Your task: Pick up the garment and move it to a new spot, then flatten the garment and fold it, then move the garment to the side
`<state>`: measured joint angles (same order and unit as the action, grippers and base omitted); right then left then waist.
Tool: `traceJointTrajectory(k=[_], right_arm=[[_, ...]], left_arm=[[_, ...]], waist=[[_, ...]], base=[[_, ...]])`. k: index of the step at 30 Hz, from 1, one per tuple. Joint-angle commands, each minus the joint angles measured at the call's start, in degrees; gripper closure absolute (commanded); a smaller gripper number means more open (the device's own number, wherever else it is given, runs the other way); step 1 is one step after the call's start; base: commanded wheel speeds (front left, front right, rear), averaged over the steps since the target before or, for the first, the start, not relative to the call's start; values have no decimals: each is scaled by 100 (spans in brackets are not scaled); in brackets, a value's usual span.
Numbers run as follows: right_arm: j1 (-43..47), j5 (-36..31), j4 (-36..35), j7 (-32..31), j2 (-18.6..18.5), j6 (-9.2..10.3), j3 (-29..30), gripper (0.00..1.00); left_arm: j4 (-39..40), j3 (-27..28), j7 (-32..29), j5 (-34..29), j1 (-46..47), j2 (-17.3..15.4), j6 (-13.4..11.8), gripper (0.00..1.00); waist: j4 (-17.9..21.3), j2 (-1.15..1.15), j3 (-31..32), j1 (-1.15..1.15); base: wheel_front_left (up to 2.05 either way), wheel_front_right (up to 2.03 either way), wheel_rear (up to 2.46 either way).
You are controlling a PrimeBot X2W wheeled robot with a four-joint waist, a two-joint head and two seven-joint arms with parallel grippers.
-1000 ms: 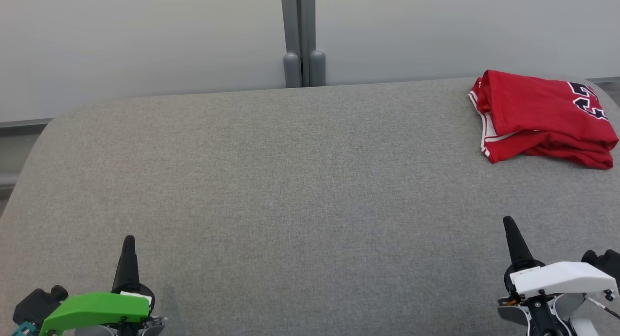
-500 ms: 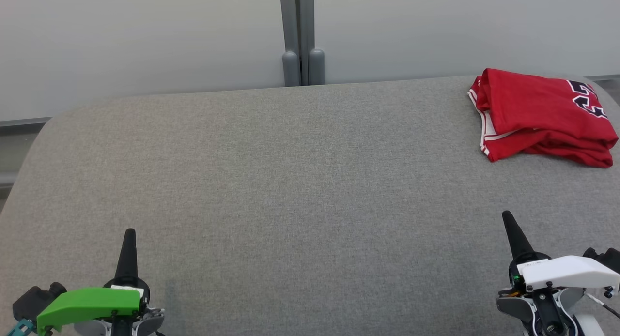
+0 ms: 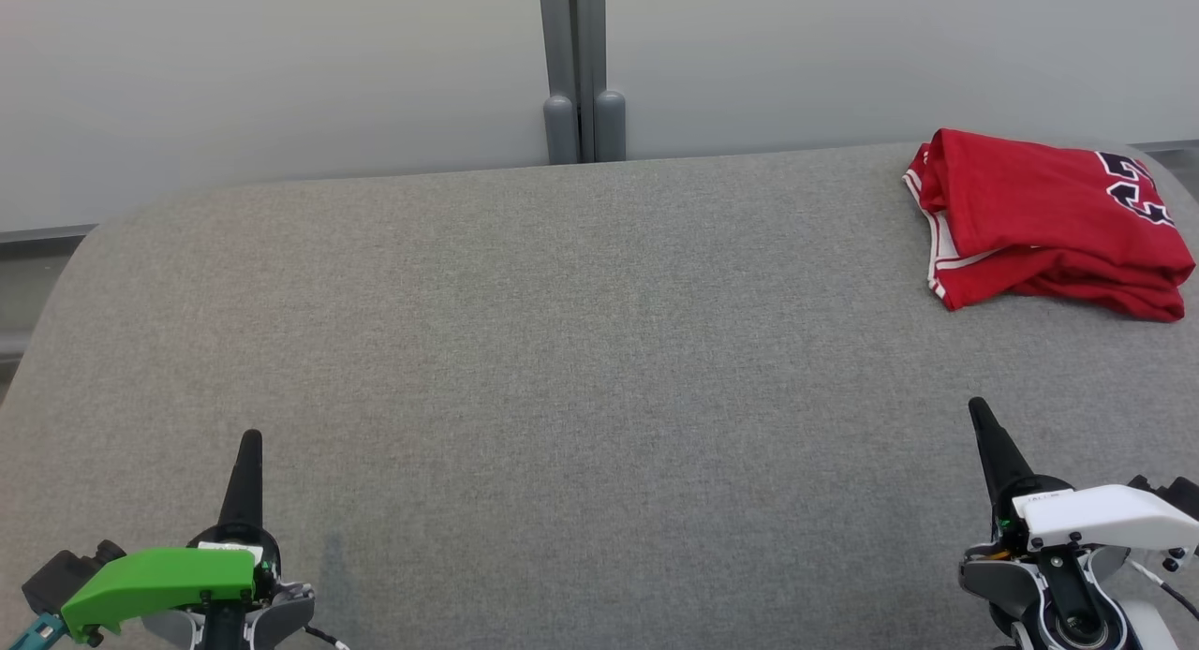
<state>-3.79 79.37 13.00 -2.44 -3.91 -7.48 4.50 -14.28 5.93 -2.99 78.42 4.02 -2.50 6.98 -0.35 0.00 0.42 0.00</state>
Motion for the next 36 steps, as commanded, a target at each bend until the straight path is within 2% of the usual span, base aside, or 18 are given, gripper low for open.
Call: traceJointTrajectory(k=[1,28,36], right_arm=[[-87,135,3,-37,5,-3,26,100],[-253,1225,96,-346,55,-2,143,100],[-260,1359,109,-391,66,-2,159,100]], left_arm=[[38,30,-46,132,115,-51,30,100],[29,66,-340,1281,256,-57,61,100],[26,70,-378,1403,255,-57,65,100]], waist=[[1,0,-3,0],[30,0,-51,0],[35,0,-59,0]], base=[[0,0,0],[0,0,0],[0,0,0]])
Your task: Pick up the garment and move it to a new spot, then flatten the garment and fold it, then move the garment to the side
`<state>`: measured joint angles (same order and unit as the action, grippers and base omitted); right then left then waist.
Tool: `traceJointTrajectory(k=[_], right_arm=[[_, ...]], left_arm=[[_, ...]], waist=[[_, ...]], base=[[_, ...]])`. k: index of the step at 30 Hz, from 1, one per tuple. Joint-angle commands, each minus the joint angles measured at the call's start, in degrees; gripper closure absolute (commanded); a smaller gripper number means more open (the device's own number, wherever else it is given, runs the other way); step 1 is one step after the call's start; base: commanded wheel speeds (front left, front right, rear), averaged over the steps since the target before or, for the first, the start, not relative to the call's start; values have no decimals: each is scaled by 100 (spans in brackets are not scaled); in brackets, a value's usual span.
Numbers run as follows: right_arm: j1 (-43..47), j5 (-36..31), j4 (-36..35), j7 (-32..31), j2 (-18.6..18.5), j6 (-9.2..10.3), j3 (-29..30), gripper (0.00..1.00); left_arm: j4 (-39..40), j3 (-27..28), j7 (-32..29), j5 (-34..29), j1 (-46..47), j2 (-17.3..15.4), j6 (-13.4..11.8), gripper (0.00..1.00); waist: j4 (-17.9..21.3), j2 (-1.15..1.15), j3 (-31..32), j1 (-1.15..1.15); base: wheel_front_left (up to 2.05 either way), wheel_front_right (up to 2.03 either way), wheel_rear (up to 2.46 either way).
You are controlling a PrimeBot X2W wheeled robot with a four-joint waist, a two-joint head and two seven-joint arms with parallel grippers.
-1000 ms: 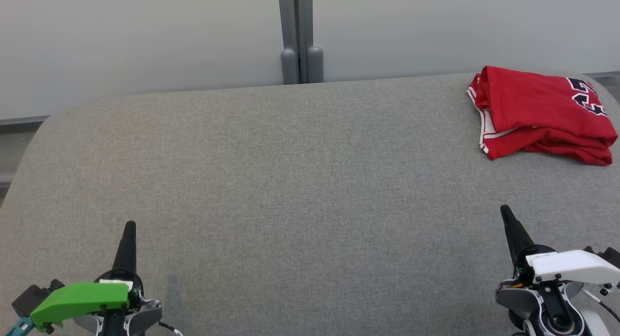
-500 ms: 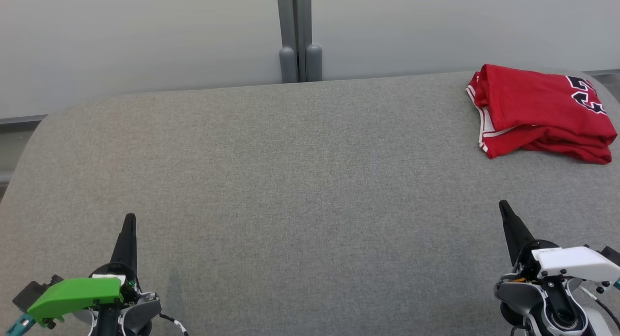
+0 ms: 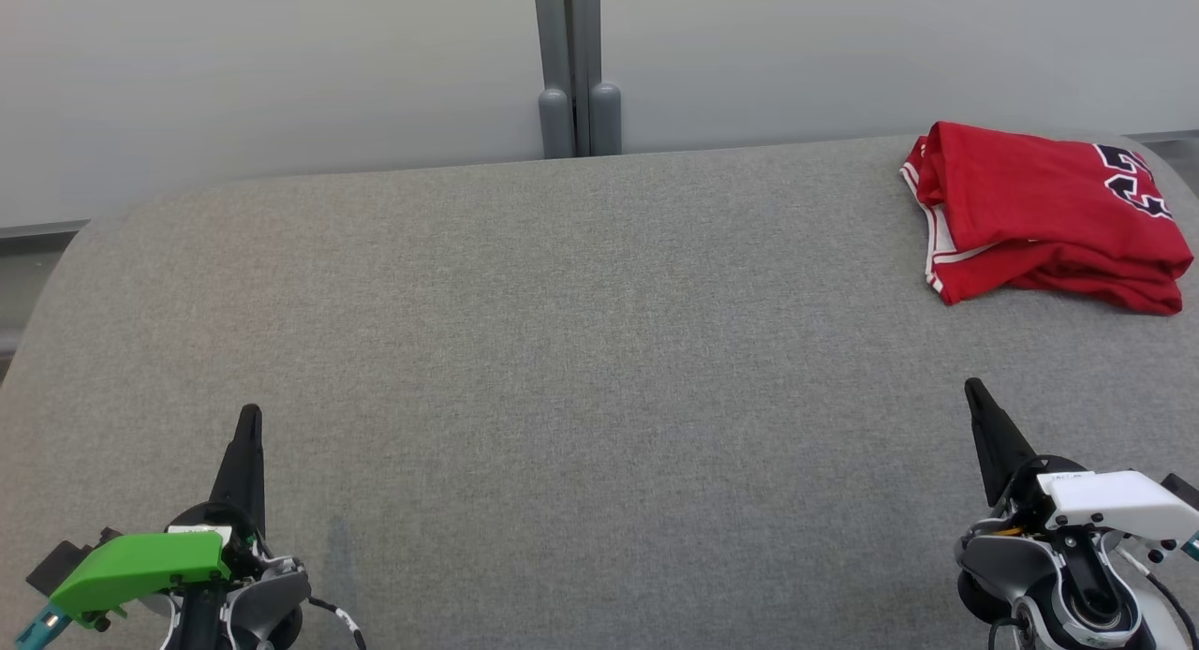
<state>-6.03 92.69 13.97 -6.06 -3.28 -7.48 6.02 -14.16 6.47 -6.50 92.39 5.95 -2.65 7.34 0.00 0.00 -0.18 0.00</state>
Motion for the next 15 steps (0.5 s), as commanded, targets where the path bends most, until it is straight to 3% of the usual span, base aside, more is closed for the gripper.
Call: traceJointTrajectory(k=[1,15], right_arm=[[-37,26,12,-30,4,-2,9,100],[-38,10,11,-38,11,-2,20,100]], left_arm=[[14,16,-28,5,63,-42,29,100],[14,16,-27,5,62,-42,28,100]], waist=[[0,0,0,0],[0,0,0,0]], base=[[0,0,0],[0,0,0]])
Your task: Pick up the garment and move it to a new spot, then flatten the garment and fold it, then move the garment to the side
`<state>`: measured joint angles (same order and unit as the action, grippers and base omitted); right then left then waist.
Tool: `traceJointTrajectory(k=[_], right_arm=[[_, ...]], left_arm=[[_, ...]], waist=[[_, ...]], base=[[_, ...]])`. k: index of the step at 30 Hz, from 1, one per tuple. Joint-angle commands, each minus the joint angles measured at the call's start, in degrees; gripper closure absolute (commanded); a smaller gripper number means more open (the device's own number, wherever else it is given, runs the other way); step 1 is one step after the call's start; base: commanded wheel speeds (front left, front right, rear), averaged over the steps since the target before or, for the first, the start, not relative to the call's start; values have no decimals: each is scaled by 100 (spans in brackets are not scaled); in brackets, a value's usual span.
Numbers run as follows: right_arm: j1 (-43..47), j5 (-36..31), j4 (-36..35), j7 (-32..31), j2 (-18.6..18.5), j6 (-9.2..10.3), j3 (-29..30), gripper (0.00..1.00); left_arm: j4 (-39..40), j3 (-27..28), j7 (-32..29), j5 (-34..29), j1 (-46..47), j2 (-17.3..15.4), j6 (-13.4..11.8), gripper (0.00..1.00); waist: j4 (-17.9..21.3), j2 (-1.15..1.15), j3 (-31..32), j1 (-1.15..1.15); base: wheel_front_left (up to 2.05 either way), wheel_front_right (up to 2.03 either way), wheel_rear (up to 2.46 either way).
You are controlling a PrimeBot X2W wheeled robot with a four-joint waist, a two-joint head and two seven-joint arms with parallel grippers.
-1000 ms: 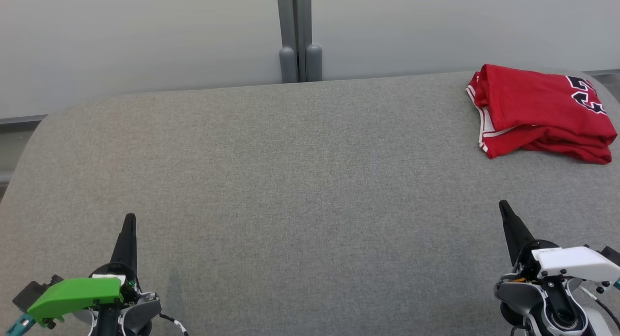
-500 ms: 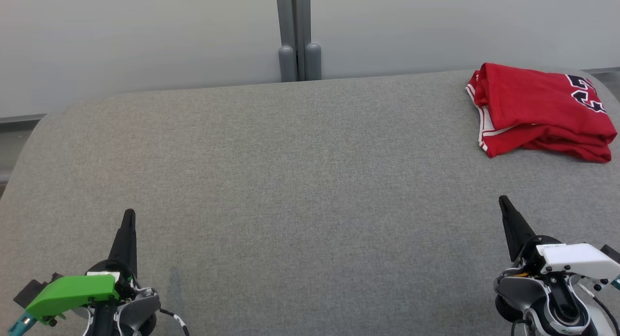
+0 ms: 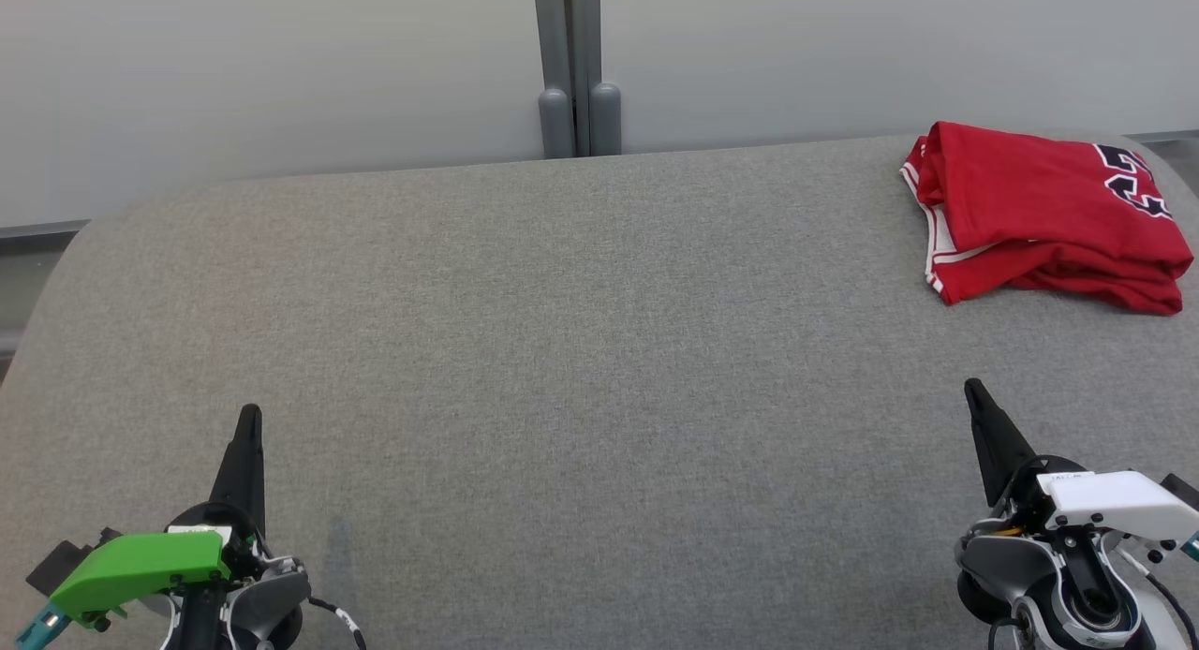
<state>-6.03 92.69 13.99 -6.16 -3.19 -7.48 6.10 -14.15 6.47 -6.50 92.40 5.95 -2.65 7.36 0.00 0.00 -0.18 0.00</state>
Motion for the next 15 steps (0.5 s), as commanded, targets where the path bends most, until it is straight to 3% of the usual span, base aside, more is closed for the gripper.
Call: traceJointTrajectory(k=[1,15], right_arm=[[-39,9,9,-29,2,-2,12,100],[-40,-3,9,-36,5,-2,21,100]], left_arm=[[13,16,-27,4,62,-42,27,100],[14,16,-27,4,62,-42,27,100]], waist=[[0,0,0,0],[0,0,0,0]], base=[[0,0,0],[0,0,0]])
